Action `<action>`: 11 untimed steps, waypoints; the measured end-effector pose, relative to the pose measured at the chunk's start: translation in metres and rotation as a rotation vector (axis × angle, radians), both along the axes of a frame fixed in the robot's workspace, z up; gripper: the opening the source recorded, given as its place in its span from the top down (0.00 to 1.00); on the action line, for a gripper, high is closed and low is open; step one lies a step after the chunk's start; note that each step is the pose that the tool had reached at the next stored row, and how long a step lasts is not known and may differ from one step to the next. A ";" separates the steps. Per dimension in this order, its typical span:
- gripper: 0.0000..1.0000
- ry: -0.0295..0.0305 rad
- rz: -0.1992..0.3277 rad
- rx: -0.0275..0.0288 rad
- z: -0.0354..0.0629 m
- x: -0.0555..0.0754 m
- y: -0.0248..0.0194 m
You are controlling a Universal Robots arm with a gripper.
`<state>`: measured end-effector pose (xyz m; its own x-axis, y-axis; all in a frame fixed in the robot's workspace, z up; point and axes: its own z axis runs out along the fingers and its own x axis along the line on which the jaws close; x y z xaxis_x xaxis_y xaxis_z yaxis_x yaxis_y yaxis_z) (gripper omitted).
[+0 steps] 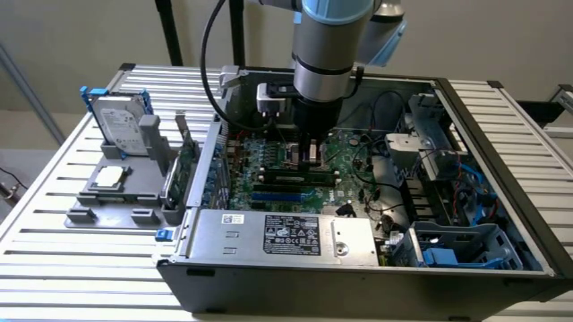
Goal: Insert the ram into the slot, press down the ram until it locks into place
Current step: 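Press down the ram until it locks into place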
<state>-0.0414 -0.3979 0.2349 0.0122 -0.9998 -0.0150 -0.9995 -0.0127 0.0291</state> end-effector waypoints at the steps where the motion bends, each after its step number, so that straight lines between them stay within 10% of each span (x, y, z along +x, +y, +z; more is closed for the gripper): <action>1: 0.89 0.0000 0.000 0.0000 -0.0012 0.000 0.0002; 11: 0.89 0.0004 0.000 -0.0004 -0.0079 0.000 0.0006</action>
